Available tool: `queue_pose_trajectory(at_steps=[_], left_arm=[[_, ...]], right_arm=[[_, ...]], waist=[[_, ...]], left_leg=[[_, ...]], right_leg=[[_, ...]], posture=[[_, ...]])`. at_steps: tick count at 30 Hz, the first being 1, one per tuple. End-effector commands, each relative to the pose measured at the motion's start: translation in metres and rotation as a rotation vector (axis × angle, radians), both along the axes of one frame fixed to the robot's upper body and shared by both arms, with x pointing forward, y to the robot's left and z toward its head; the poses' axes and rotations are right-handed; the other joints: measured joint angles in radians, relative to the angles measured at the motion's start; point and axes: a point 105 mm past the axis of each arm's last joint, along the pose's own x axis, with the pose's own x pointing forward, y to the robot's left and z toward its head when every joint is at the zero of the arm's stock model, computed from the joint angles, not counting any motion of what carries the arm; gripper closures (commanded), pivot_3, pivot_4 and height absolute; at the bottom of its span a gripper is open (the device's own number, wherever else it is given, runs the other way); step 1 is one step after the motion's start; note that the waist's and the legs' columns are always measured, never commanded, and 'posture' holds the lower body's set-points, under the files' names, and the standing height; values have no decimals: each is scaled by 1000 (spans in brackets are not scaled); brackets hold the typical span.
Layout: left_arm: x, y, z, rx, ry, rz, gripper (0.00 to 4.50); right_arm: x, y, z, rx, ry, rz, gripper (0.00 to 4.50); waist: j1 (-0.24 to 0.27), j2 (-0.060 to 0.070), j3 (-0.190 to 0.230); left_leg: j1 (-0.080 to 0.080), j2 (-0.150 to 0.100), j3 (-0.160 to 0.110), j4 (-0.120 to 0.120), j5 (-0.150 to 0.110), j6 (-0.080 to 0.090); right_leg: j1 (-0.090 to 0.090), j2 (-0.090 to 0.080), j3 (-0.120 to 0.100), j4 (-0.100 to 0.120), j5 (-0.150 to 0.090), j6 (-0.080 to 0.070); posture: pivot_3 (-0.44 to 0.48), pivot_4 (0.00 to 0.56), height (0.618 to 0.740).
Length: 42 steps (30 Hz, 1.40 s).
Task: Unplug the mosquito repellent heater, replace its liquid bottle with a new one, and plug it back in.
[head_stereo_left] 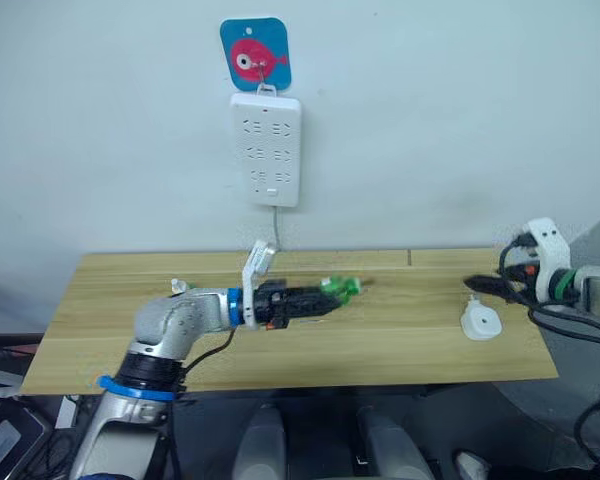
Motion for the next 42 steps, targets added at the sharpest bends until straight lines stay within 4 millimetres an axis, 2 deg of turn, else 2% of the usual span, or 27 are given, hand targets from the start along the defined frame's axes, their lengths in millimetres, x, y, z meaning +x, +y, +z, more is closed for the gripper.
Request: queue_pose_trajectory(at_steps=[1,5,10,16,23,26,34,35,40,41,42], left_arm=[[15,-9,16,42,-332,137,2302],[22,-20,23,25,-467,228,2302],[22,-32,25,15,-527,248,2302],[15,-41,30,-15,-535,224,2302],[8,-42,29,-14,-535,202,2302],[8,-42,29,-15,-532,201,2302],[4,-48,30,-28,-527,184,2302],[4,-48,30,-29,-526,183,2302],[3,-47,28,-18,-516,180,2302],[4,-46,27,-13,-515,181,1545],[4,-45,26,0,-520,175,1287]], right_arm=[[-15,23,36,283,-106,-12,41],[-33,65,38,439,-161,56,41],[-34,96,34,554,-130,16,41],[-25,106,34,586,-98,-61,41],[-21,110,41,629,-89,-86,41],[-25,114,40,625,-65,-65,598],[-27,119,45,651,-14,-50,3453],[-26,119,46,660,-9,-54,3674],[-29,118,46,682,15,-63,3680],[-30,117,46,687,20,-65,3680],[-30,116,45,687,22,-76,3680]], waist=[[0,1,0],[6,2,0],[1,2,0],[-4,3,-1],[-5,2,-1],[-5,2,-1],[-14,2,-1],[-15,2,-1],[-18,2,-1],[-18,2,-1],[-18,2,-1]], left_leg=[[0,0,0,0,0,0],[-1,0,0,-1,0,0],[-2,-1,1,-1,-1,-1],[-1,-1,1,-1,0,0],[-2,-1,0,-2,0,0],[-2,-1,0,-2,0,0],[-2,-1,0,-1,0,0],[-2,-1,0,-1,0,0],[-2,-1,0,-2,0,0],[-2,-1,0,-1,0,0],[-2,-1,0,-1,0,0]], right_leg=[[0,0,0,1,0,0],[-1,0,0,-1,0,0],[-1,-1,1,-2,0,0],[-1,-1,0,-1,0,1],[-1,0,0,-1,0,1],[-1,-1,0,-1,0,1],[-1,0,0,-1,0,1],[-1,0,0,-1,0,1],[-1,0,0,-1,0,1],[-1,0,0,-1,0,1],[-1,0,0,-1,0,1]], posture=[[177,211,740],[168,204,740],[164,200,740],[169,186,740],[175,184,740],[175,184,740],[171,187,740],[171,188,740],[171,189,740],[172,189,740],[172,189,740]])
